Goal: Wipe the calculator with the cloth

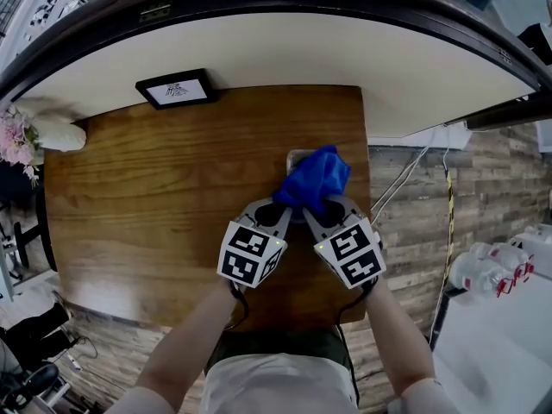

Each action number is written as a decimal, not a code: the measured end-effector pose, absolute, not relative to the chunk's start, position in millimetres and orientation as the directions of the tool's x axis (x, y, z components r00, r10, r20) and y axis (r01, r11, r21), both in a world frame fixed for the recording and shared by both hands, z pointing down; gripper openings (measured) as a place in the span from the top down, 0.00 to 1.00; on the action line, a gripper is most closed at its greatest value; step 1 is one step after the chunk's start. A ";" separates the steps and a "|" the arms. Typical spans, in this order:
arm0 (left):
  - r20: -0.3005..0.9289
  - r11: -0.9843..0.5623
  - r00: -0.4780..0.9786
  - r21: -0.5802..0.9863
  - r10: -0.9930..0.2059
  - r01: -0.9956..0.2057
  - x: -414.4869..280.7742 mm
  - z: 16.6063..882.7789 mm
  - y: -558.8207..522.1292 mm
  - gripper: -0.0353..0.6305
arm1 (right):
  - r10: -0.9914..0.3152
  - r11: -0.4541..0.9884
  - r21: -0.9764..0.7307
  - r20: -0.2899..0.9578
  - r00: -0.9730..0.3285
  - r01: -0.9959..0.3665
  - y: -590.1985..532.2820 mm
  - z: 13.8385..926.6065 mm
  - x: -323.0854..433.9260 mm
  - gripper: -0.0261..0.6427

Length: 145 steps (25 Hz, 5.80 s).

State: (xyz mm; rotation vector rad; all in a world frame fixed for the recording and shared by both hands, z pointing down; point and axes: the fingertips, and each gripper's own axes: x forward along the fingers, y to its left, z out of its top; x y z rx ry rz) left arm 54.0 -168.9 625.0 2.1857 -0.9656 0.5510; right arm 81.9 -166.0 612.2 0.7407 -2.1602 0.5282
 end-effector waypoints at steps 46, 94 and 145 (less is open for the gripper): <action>0.604 -0.527 0.639 0.386 -0.475 -0.757 54.3 625.5 -169.0 0.94 | -0.487 0.626 -0.178 0.672 -0.558 -0.760 -220.7 590.3 118.0 0.85; 0.597 -0.503 0.632 0.397 -0.494 -0.768 52.2 626.7 -169.3 0.94 | -0.405 0.629 -0.218 0.727 -0.554 -0.746 -199.0 613.7 120.3 0.84; 0.243 -0.590 0.563 -0.052 -0.790 -0.806 -22.0 255.4 -131.2 0.94 | -0.720 0.659 -0.008 0.283 -0.634 -0.752 -102.3 232.1 94.9 0.84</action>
